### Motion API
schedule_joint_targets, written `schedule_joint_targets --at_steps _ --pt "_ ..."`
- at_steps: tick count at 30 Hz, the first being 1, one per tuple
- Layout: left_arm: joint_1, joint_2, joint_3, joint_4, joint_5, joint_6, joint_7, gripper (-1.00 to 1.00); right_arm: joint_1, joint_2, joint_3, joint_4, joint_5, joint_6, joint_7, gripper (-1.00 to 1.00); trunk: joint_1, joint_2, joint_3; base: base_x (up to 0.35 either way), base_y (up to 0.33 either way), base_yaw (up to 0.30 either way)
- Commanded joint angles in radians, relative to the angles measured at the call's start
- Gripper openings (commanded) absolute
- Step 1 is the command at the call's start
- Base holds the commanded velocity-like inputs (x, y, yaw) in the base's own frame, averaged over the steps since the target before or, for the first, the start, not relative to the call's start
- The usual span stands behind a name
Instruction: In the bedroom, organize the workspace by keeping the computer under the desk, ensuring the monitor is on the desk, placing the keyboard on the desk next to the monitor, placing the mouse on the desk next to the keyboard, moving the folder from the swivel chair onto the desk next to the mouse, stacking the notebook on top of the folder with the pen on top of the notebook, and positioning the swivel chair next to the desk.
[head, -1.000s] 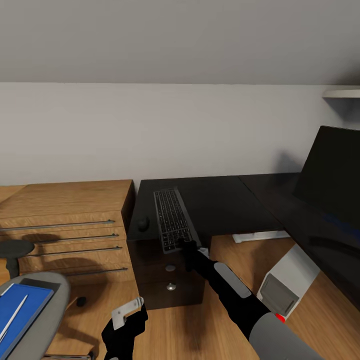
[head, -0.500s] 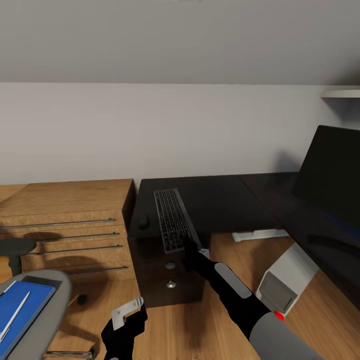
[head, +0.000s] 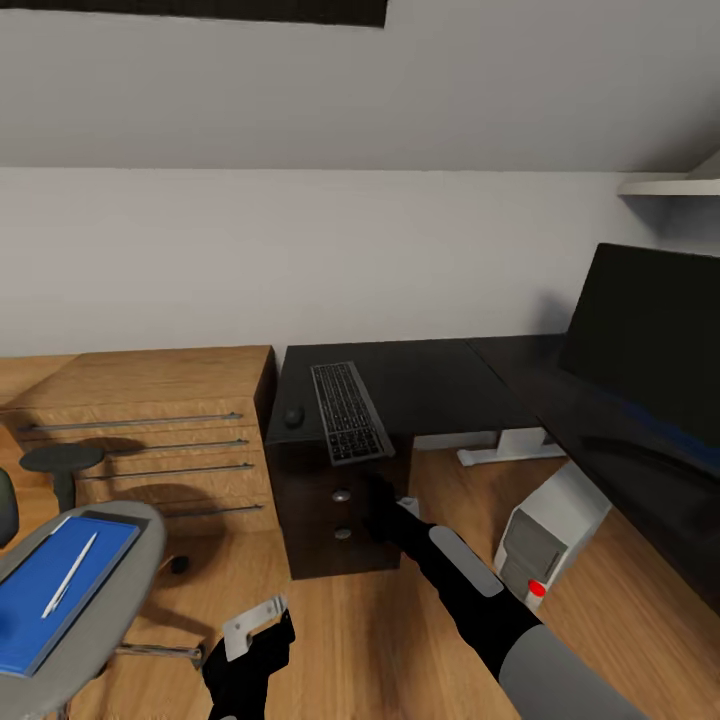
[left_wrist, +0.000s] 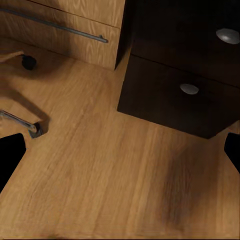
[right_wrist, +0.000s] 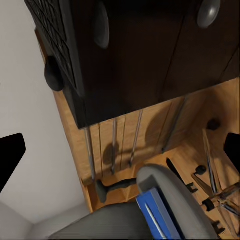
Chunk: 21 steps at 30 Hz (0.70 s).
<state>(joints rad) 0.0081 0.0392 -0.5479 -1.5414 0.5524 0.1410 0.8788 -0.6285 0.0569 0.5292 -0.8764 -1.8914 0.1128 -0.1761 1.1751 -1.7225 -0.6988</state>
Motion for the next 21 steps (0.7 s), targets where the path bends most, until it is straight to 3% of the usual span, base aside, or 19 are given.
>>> schedule_joint_targets --at_steps 1,7,13,16,18,20,21 --pt "0.000 0.000 -0.002 0.004 0.002 0.006 0.007 1.00 0.000 0.000 0.000 -0.001 -0.004 0.000 -0.005 1.00 -0.001 0.000 -0.001 -0.306 -0.150 0.000" --pt "0.000 0.001 0.009 0.041 0.003 0.008 0.004 1.00 0.000 -0.012 0.001 0.004 0.004 -0.008 -0.001 1.00 -0.001 0.000 -0.001 -0.253 -0.221 0.000" --pt "0.000 0.001 0.043 0.030 -0.005 0.005 0.004 1.00 0.000 -0.028 0.007 0.070 0.023 -0.011 0.000 1.00 -0.004 0.007 0.002 -0.069 -0.066 0.000" --pt "0.000 0.001 0.046 0.024 -0.006 0.005 0.004 1.00 0.001 -0.024 0.015 0.197 0.072 -0.014 0.000 1.00 -0.016 0.028 0.012 -0.011 -0.011 0.000" --pt "0.000 0.000 0.047 0.024 -0.005 0.006 0.004 1.00 0.001 -0.023 0.018 0.280 0.127 -0.016 0.000 1.00 -0.024 0.042 0.018 -0.005 -0.004 0.000" --pt "0.000 -0.001 0.047 0.046 -0.002 0.007 0.004 1.00 0.001 -0.024 0.020 0.386 0.220 -0.018 -0.001 1.00 -0.031 0.056 0.024 -0.002 -0.002 0.000" --pt "0.000 -0.001 0.047 0.058 -0.002 0.007 0.005 1.00 0.001 -0.024 0.021 0.414 0.246 -0.020 -0.001 1.00 -0.035 0.063 0.028 -0.001 -0.001 0.000"
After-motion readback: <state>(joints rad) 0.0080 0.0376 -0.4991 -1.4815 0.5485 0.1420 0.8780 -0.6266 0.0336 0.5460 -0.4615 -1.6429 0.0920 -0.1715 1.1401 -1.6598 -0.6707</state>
